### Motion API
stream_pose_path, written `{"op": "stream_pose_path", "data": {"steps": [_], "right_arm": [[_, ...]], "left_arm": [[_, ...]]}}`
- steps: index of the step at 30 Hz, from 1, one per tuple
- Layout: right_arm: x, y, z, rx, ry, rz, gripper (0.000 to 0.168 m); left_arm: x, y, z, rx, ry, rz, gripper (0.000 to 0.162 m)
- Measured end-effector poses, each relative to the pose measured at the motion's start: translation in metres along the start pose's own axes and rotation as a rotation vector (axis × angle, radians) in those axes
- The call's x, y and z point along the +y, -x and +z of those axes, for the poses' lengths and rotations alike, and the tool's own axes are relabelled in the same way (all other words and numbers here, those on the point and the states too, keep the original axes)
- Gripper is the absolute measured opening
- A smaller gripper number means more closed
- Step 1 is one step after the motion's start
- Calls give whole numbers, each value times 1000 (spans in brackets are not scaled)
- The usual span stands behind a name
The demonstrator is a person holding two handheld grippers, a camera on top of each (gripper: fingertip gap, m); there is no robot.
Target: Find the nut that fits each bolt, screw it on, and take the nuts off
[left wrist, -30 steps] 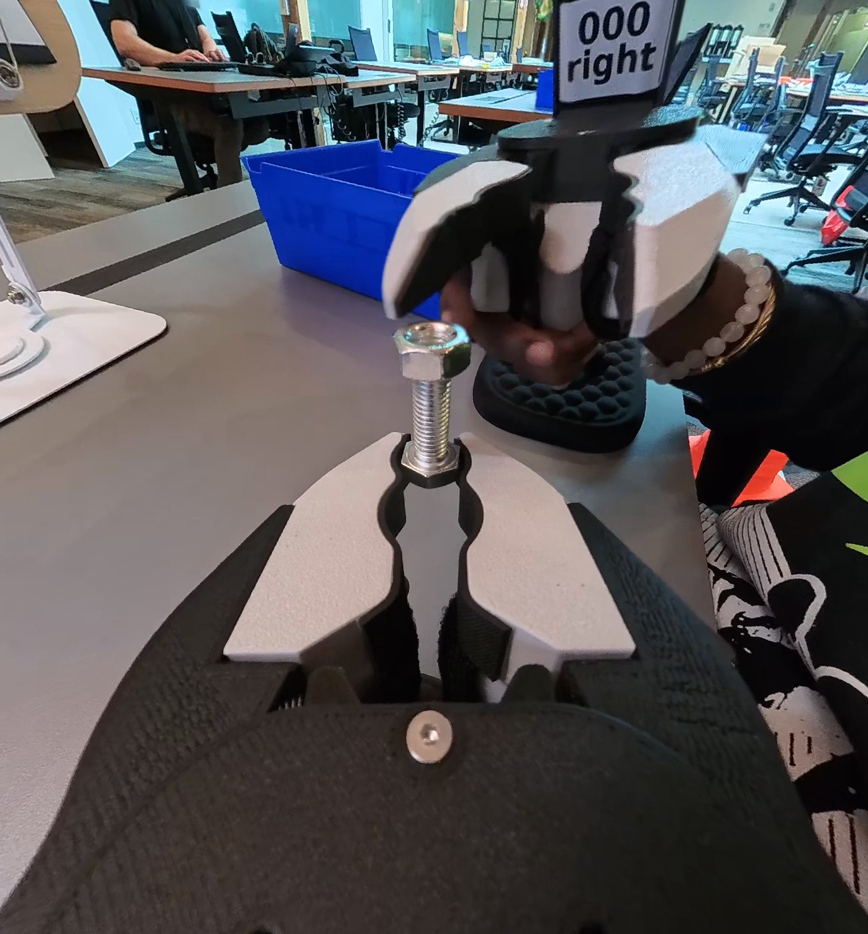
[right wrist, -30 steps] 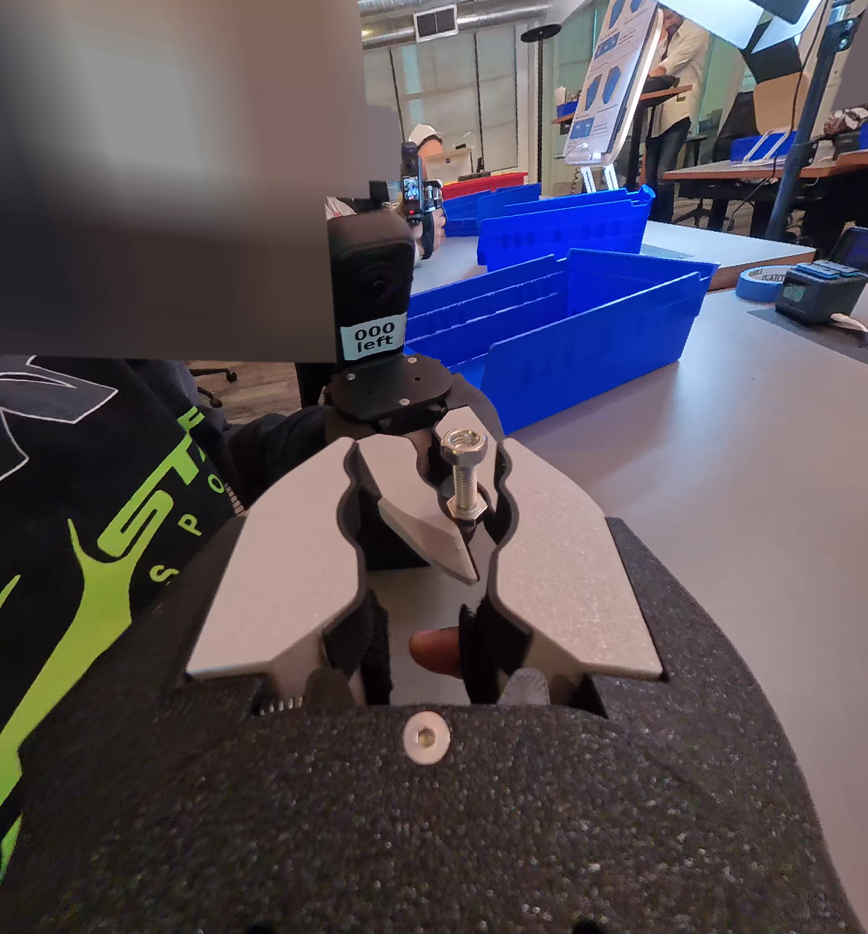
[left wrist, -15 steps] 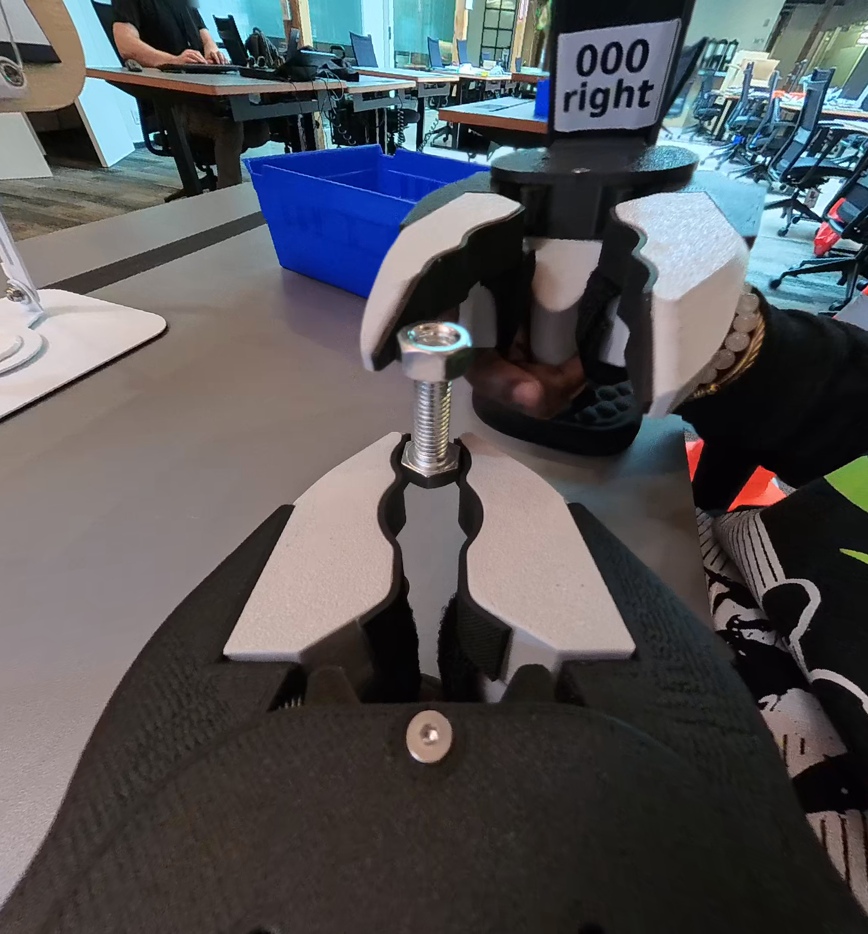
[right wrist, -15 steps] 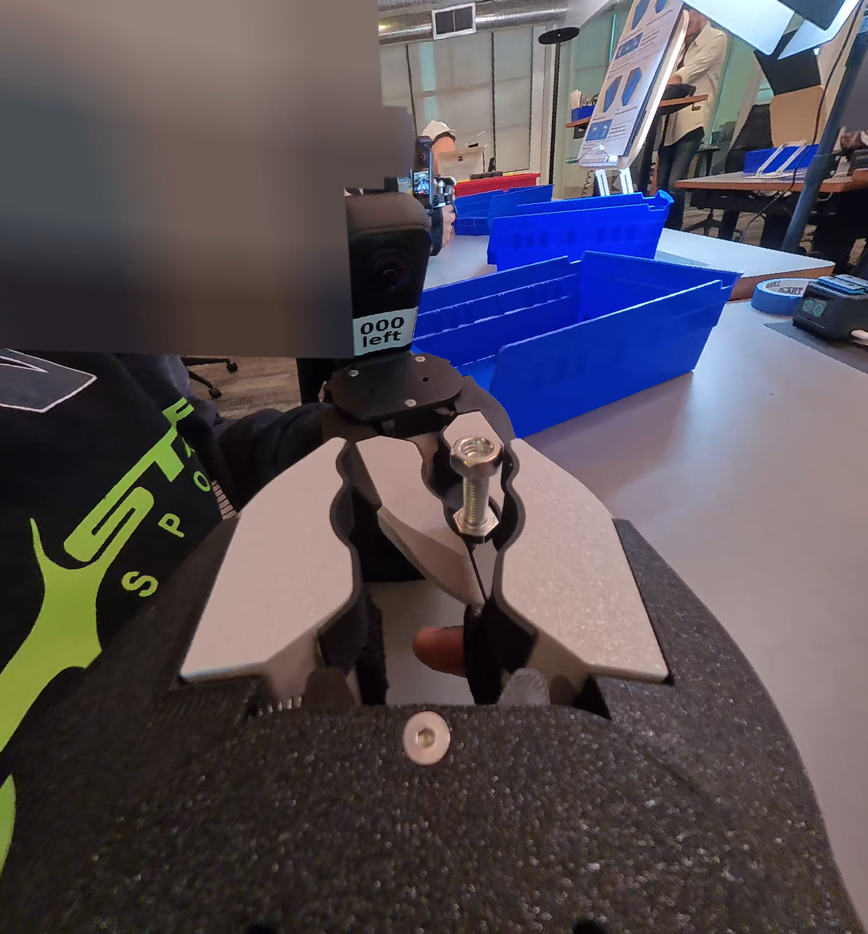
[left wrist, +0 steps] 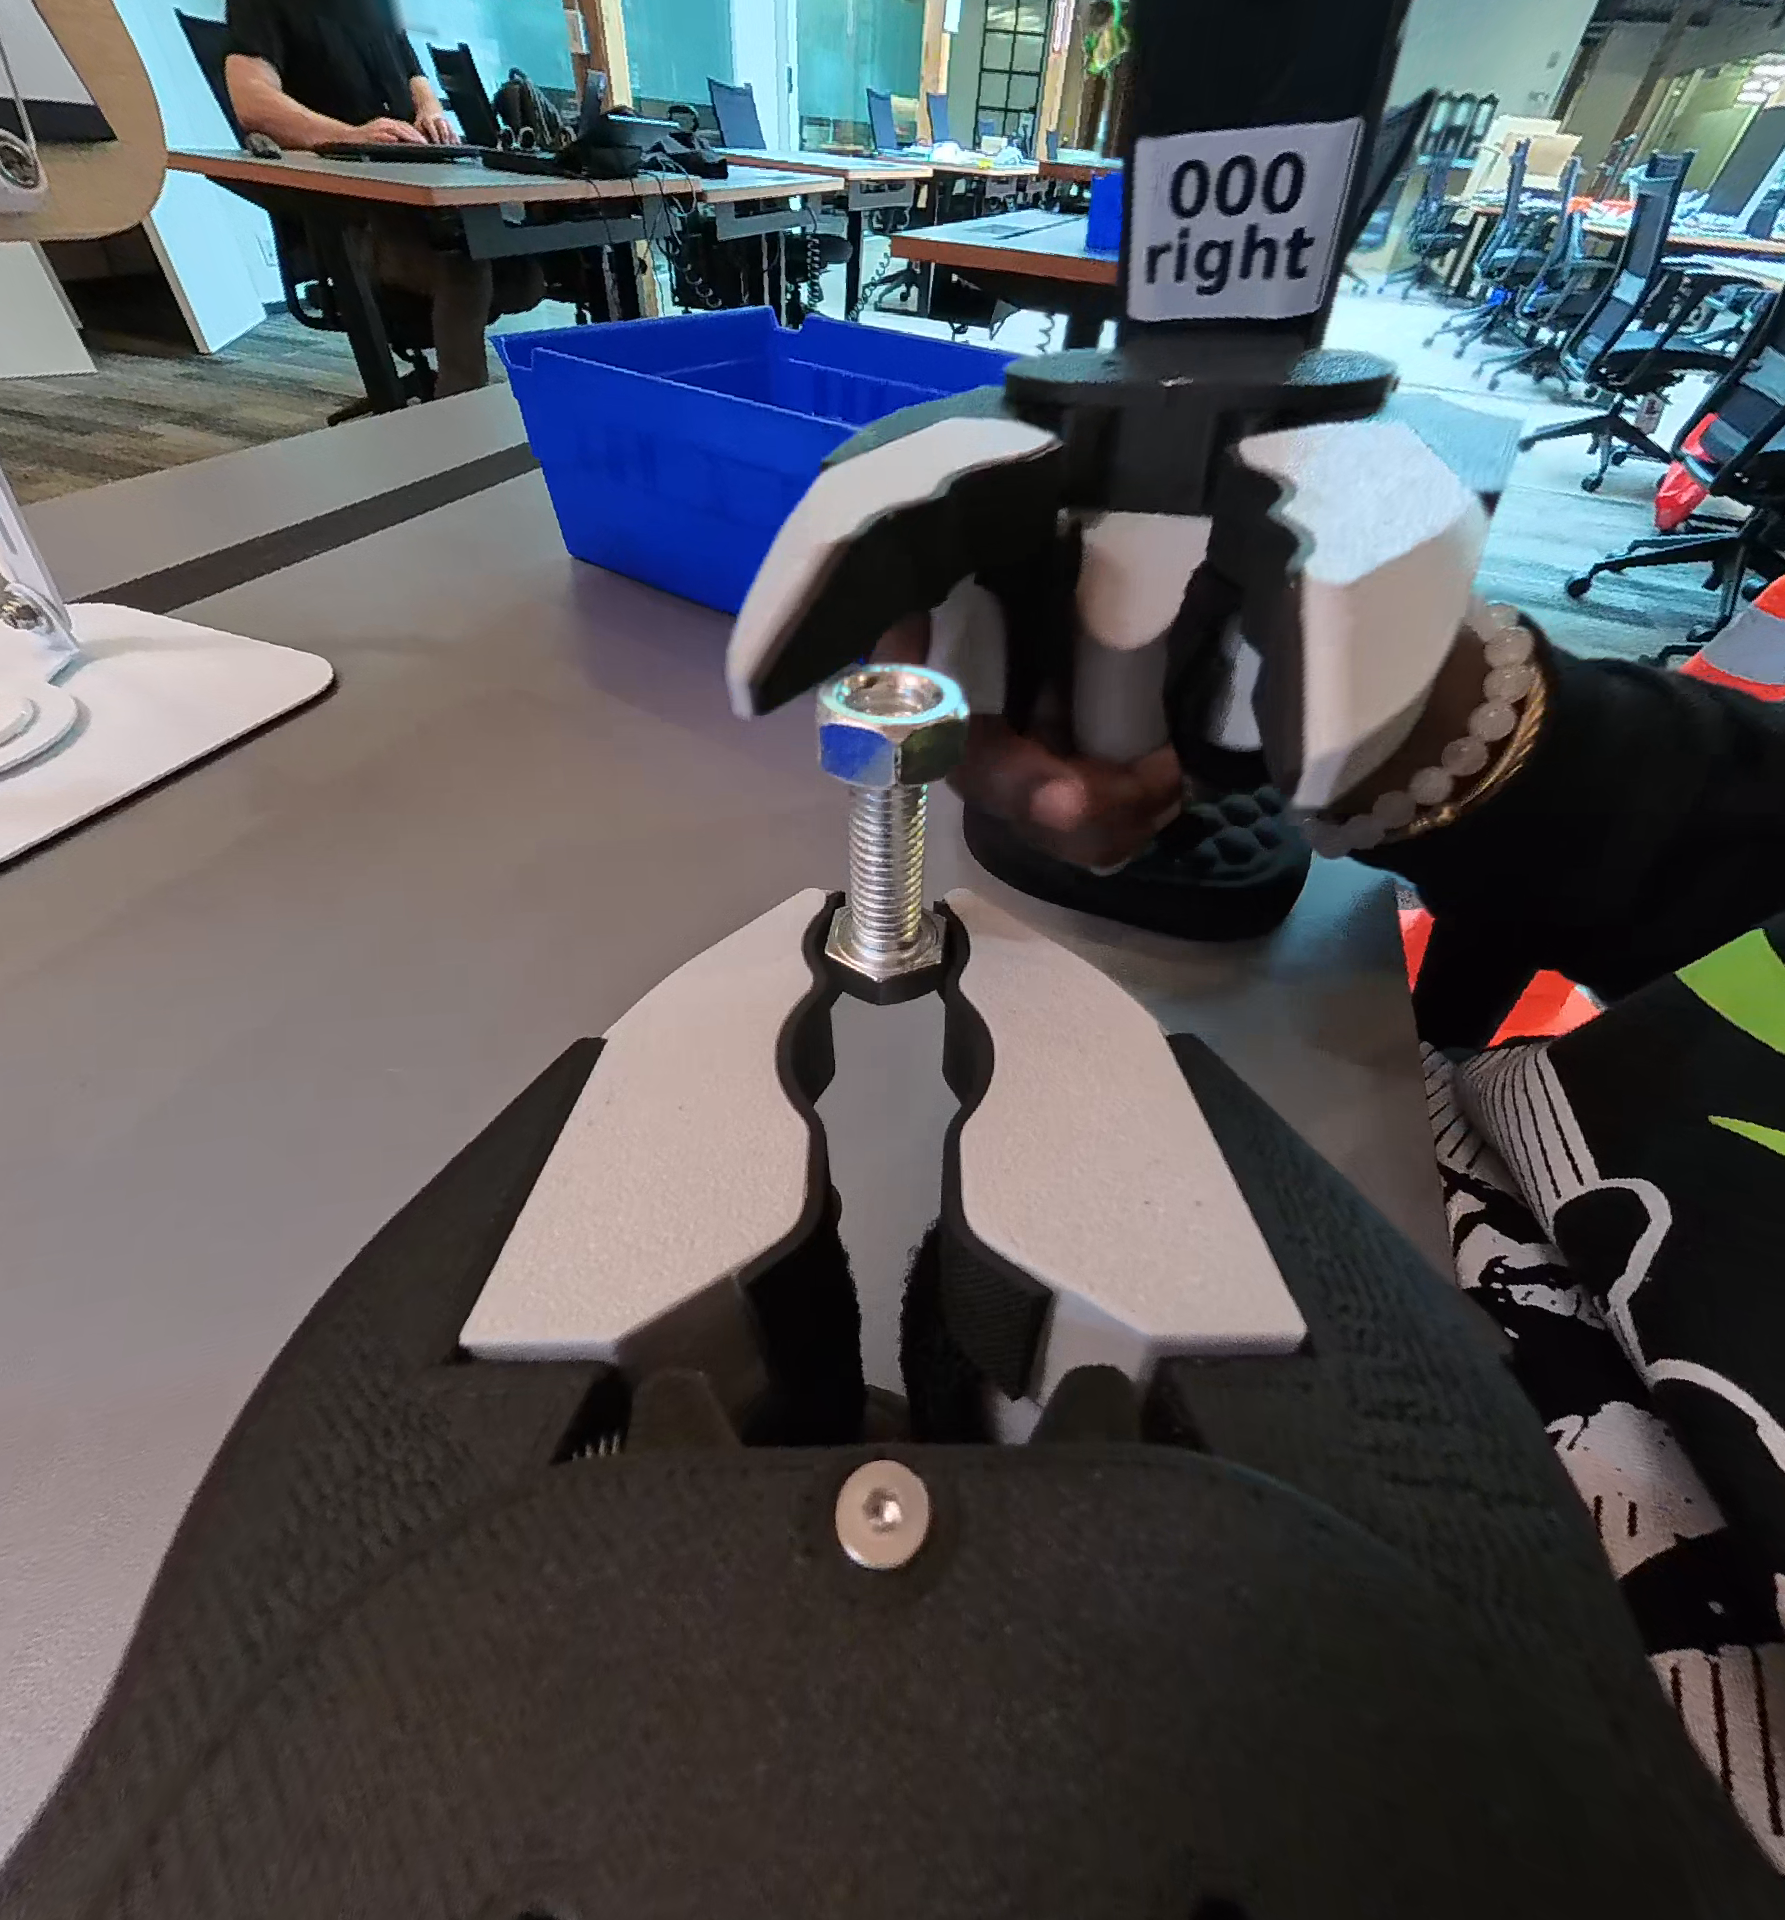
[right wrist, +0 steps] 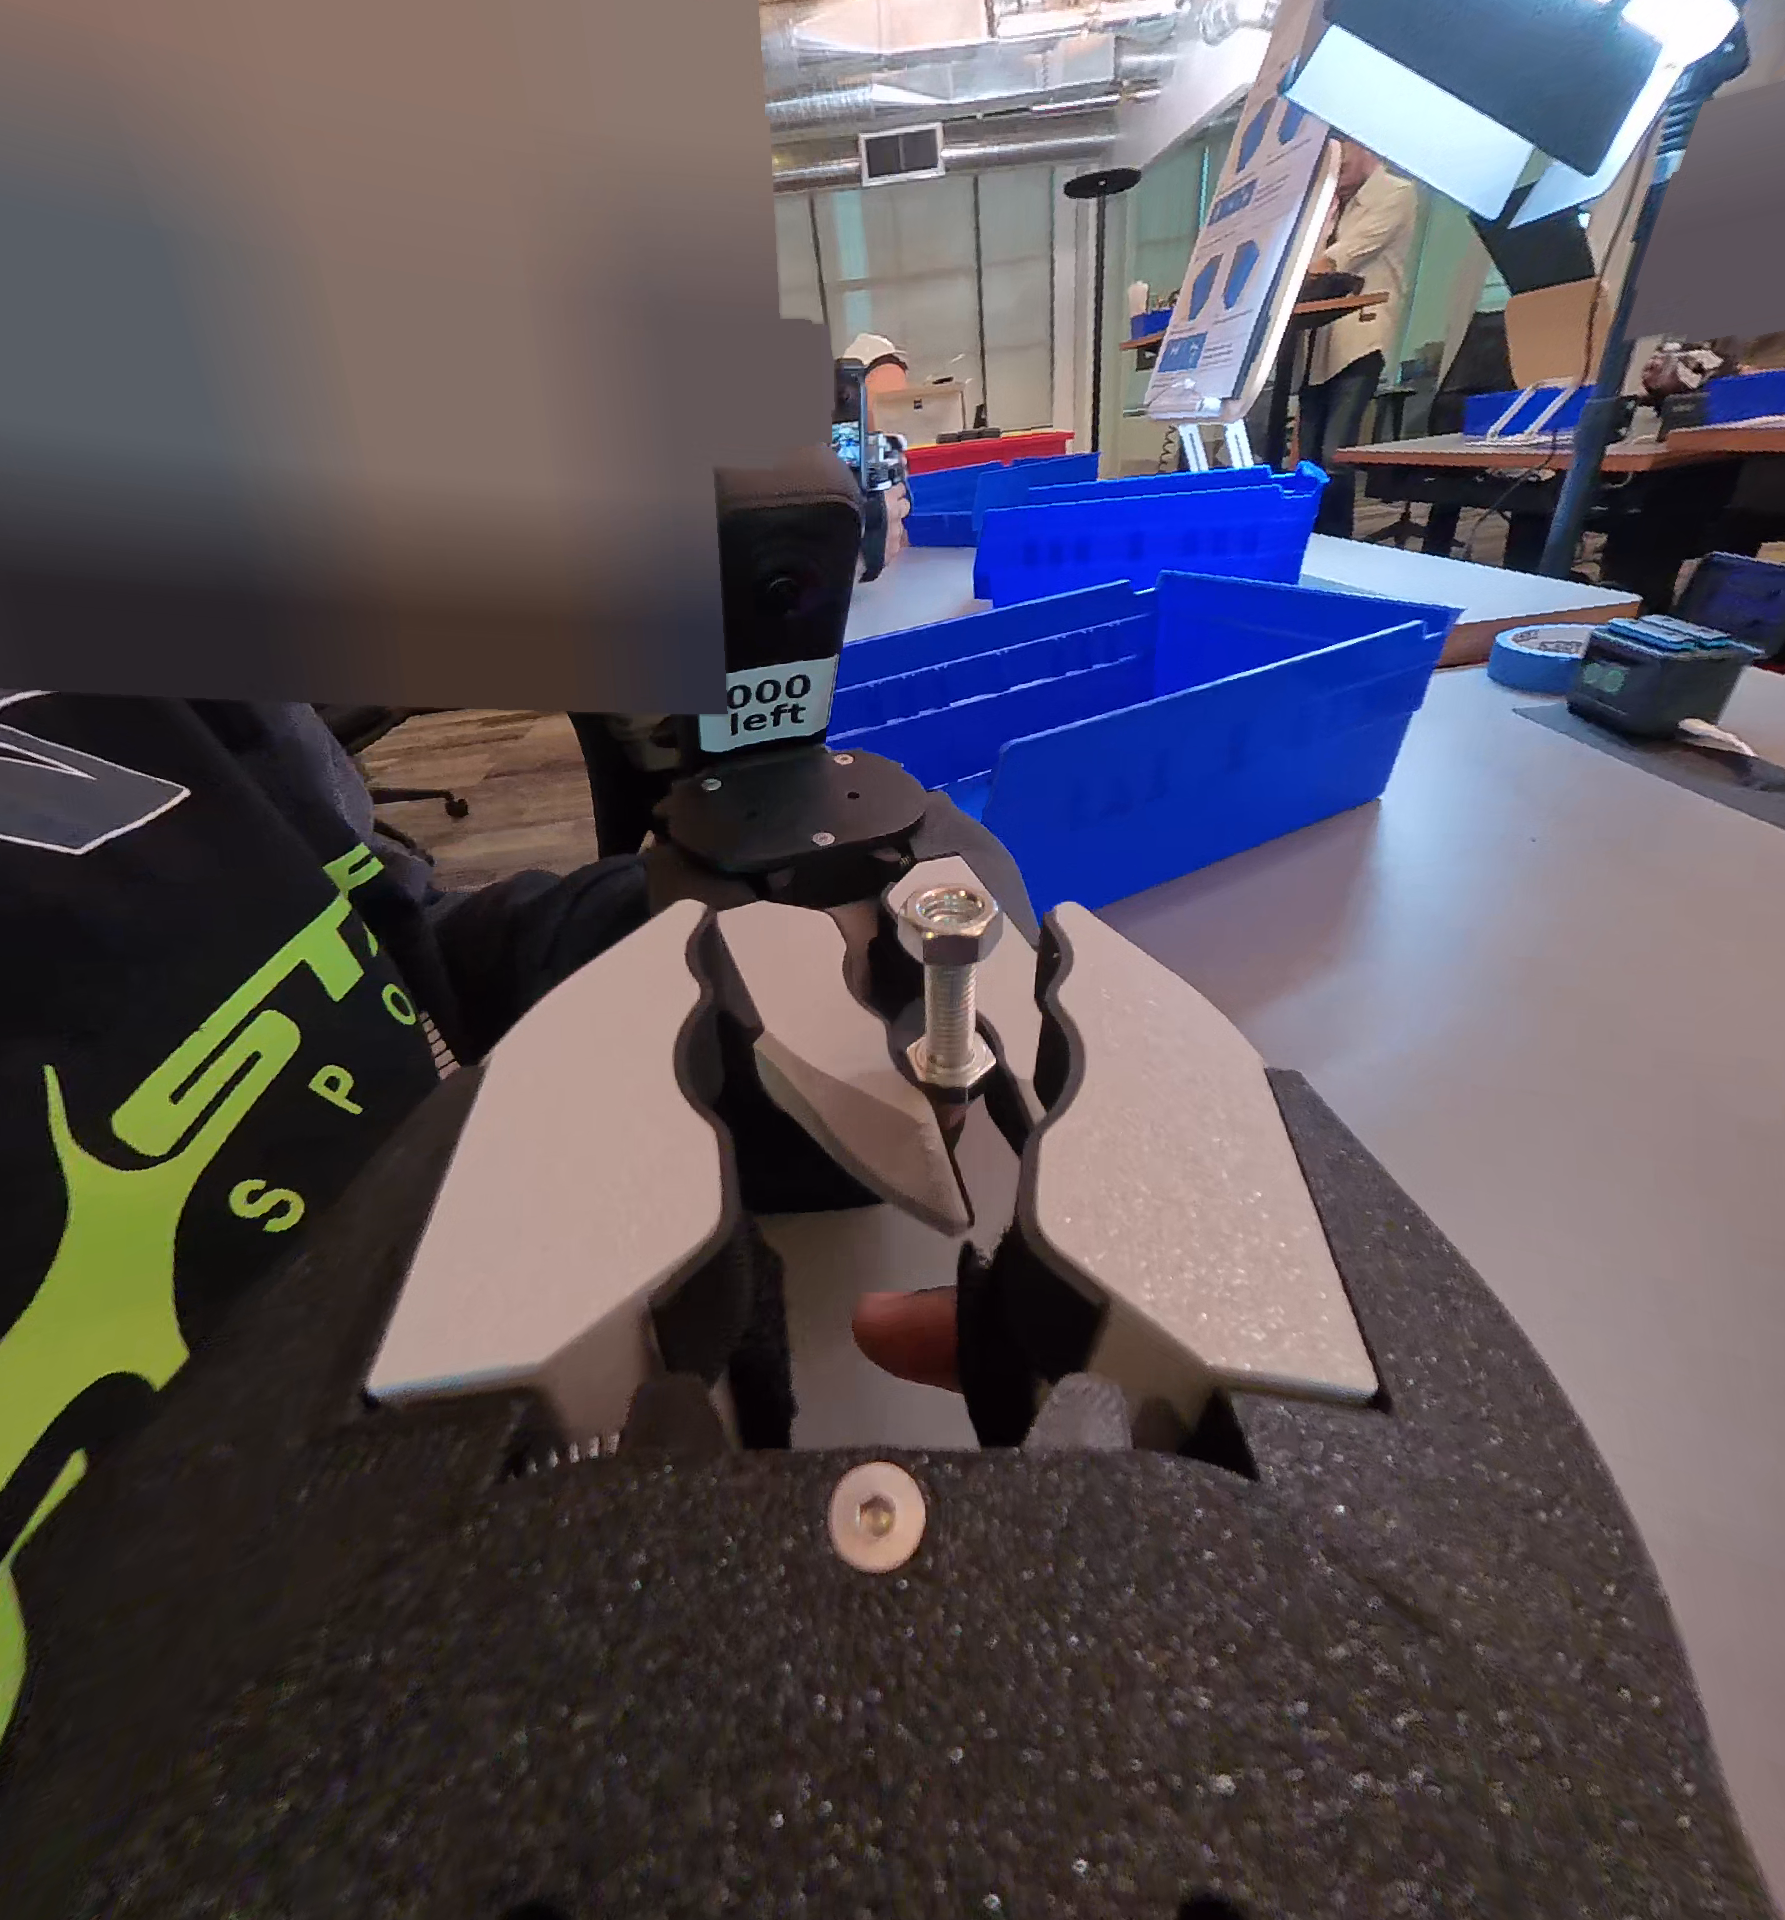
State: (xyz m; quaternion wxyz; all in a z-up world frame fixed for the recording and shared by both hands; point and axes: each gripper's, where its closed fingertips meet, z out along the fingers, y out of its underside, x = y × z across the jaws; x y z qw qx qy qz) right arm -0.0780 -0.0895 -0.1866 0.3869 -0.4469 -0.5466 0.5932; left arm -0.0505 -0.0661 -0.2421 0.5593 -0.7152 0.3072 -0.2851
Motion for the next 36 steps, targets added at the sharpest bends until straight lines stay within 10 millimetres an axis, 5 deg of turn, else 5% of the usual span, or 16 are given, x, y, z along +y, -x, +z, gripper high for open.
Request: {"op": "stream_pose_path", "data": {"steps": [7,23,28,36], "right_arm": [[4,2,18,-43,34,-21,58],[-2,4,-18,36,-33,-19,36],[1,-2,0,29,-13,-22,57],[7,2,23,-35,47,-43,58]], "left_arm": [[0,0,0,6,3,-5,16],[-1,1,-1,2,-3,-17,16],[0,0,-1,5,-3,-12,16],[1,-3,0,16,10,0,16]]}}
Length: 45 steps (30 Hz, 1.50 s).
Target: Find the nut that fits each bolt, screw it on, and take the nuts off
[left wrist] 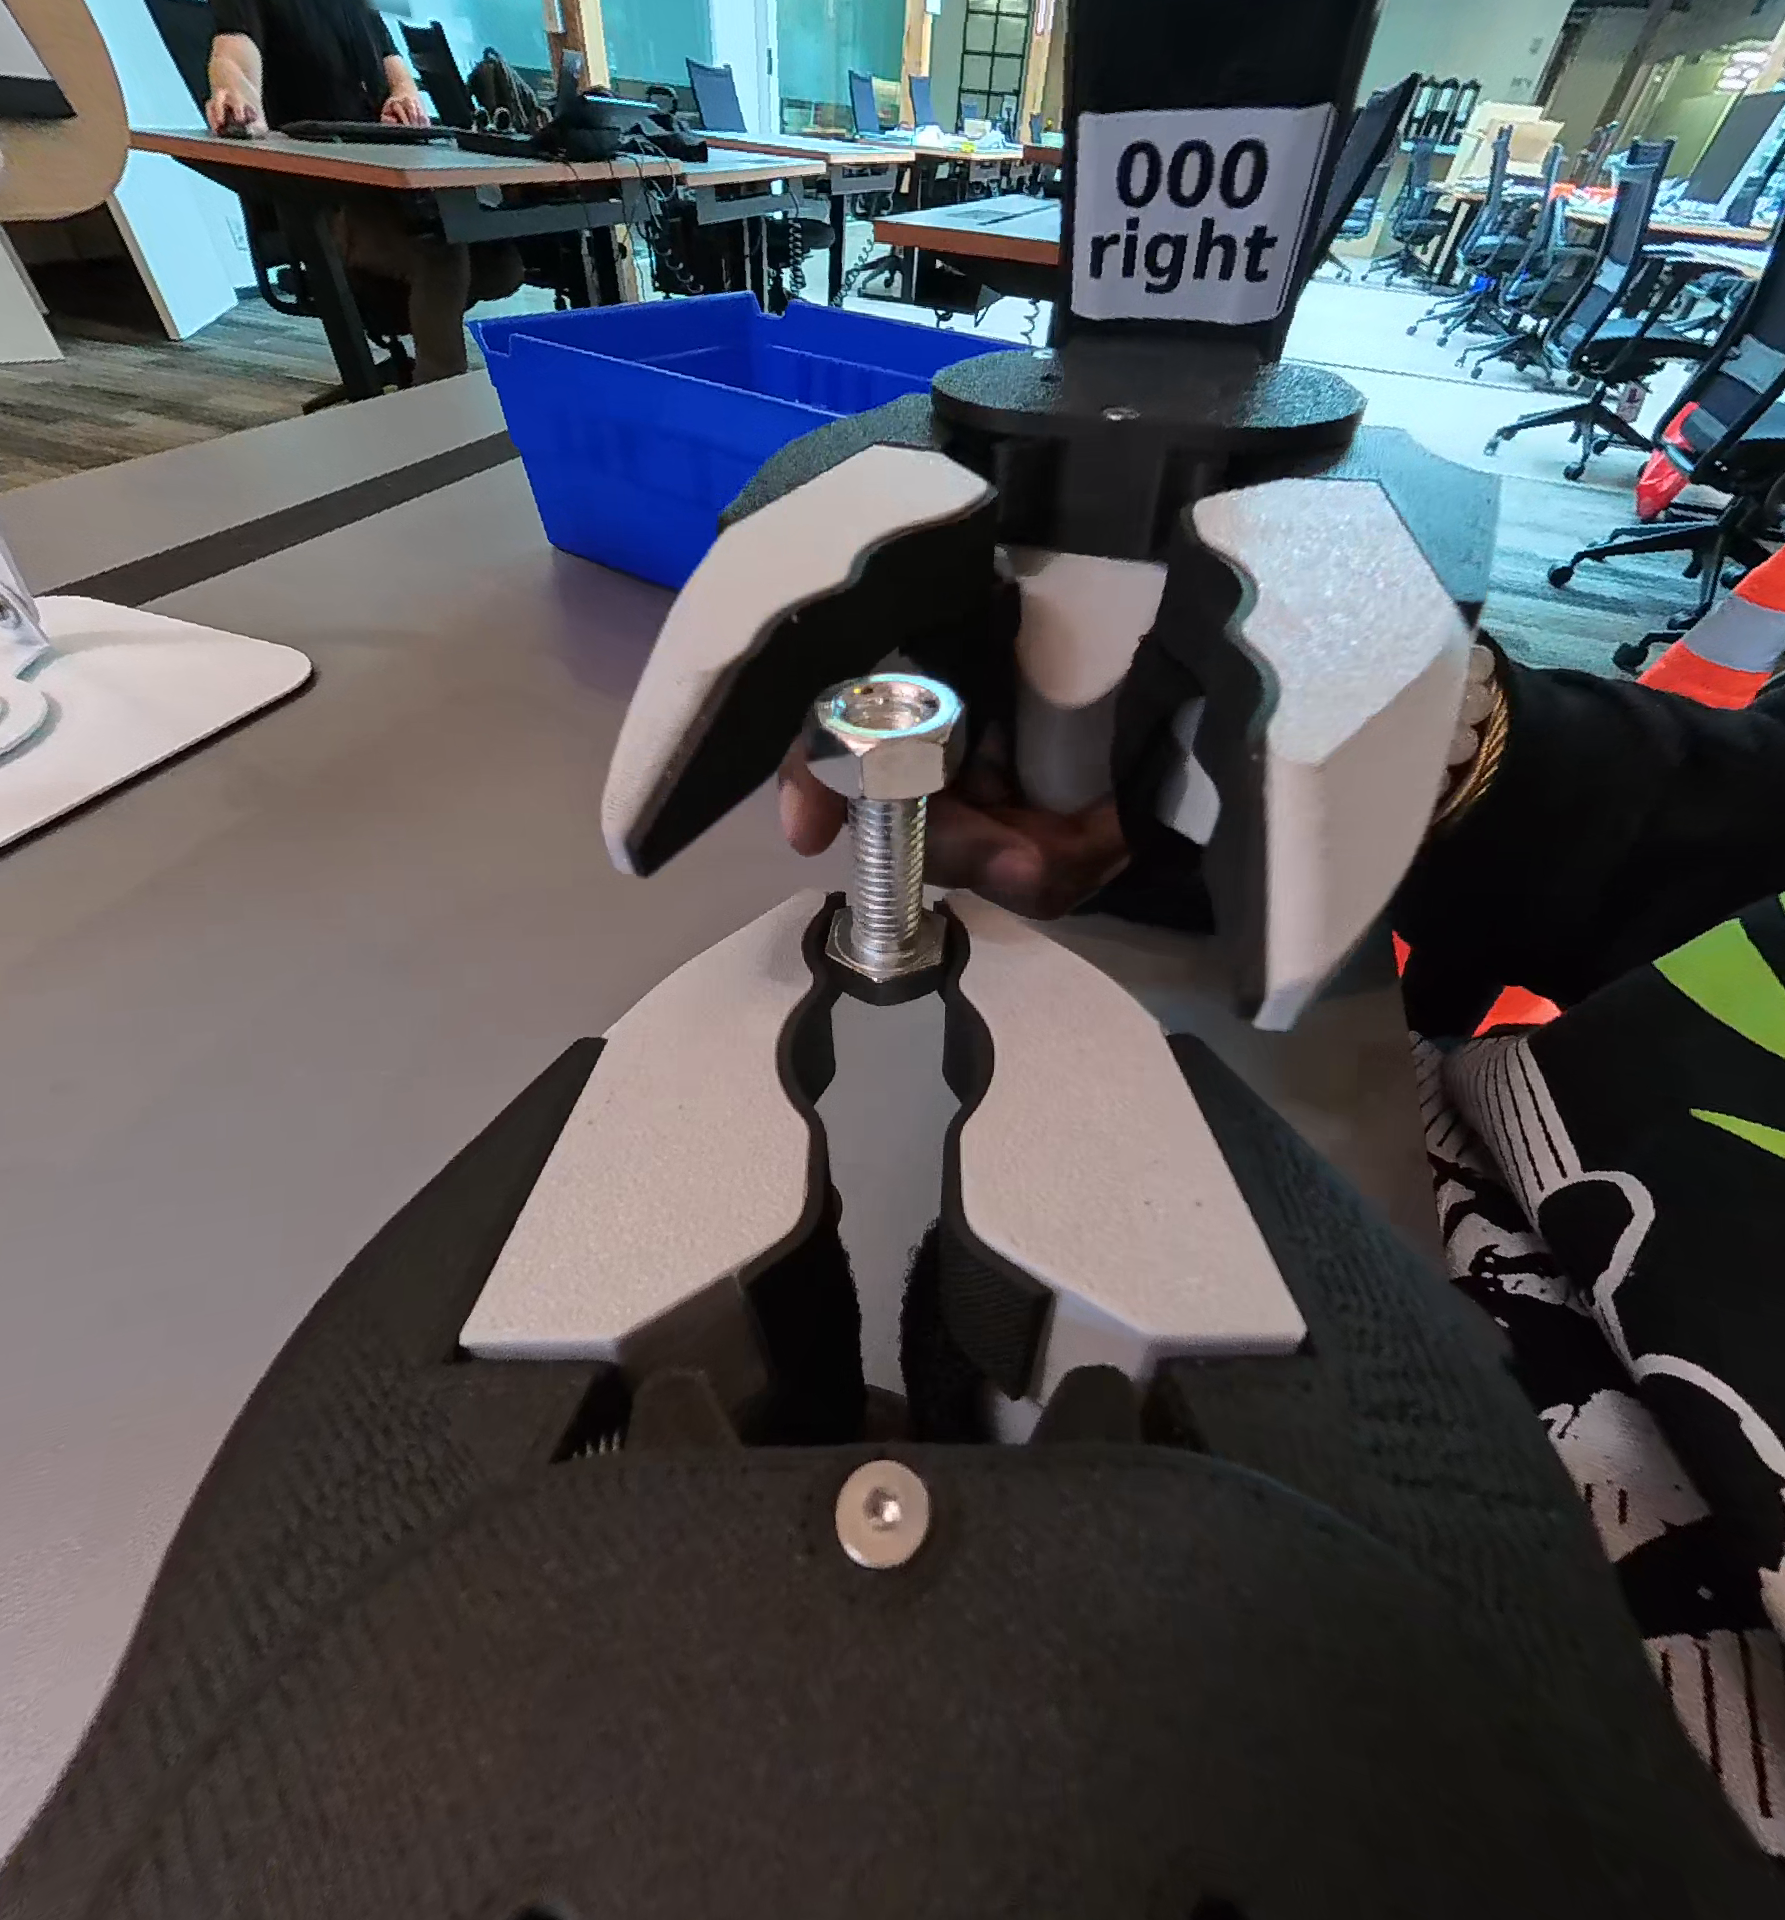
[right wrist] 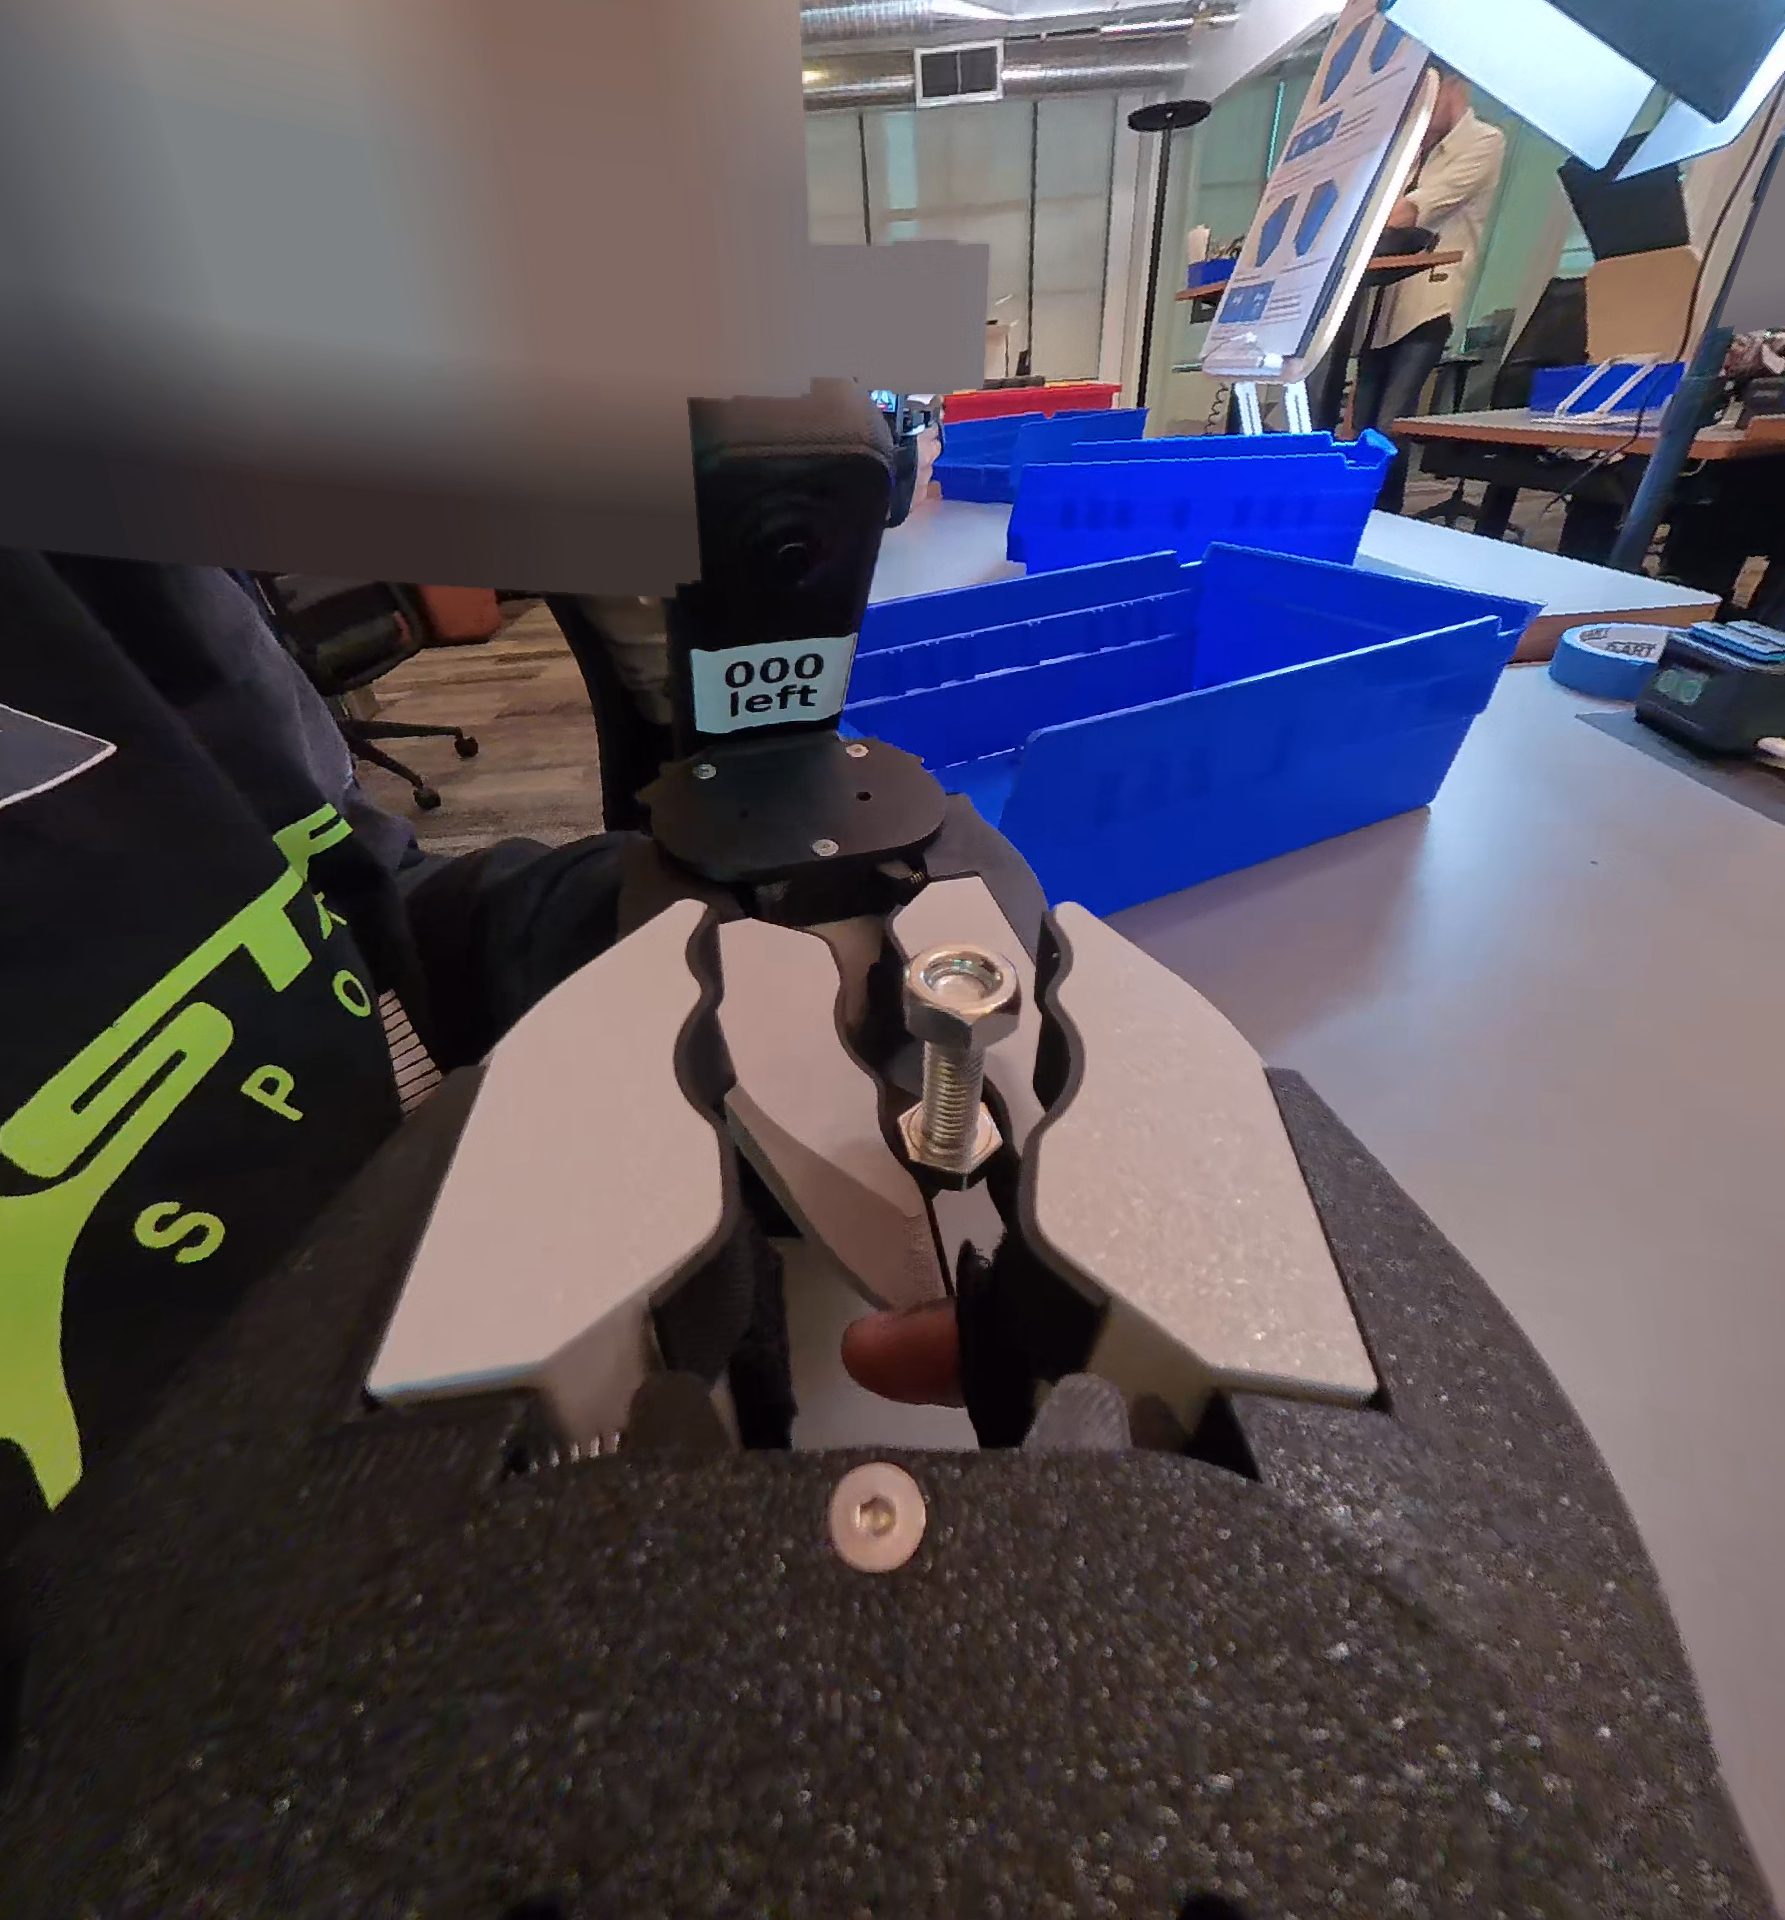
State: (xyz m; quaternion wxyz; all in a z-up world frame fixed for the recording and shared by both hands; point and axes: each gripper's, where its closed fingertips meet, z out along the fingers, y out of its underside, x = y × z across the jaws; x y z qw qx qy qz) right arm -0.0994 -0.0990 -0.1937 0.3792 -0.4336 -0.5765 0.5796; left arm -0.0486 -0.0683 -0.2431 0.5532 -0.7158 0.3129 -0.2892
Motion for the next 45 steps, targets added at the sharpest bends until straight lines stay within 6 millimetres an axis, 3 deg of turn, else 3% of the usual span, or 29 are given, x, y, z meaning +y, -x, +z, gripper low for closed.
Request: {"op": "stream_pose_path", "data": {"steps": [11,14,17,24,31,39,45], "right_arm": [[-1,2,-26,70,-24,2,52],[-1,8,-35,55,-28,16,30],[-4,4,-40,75,-45,30,23],[-2,-8,-17,75,-32,18,52],[-1,-4,0,20,7,-8,50],[-2,-3,-25,82,-25,0,43],[-5,4,-43,93,-62,5,22]], "left_arm": [[-2,2,-1,-10,-16,-19,16],[-2,2,-1,-10,-14,-19,17],[-2,2,0,-7,-13,-17,17],[-1,0,0,-4,-6,-5,16],[0,-1,1,1,1,0,17],[-2,2,0,-10,-13,-15,17],[-2,3,0,-10,-11,-15,17]]}}
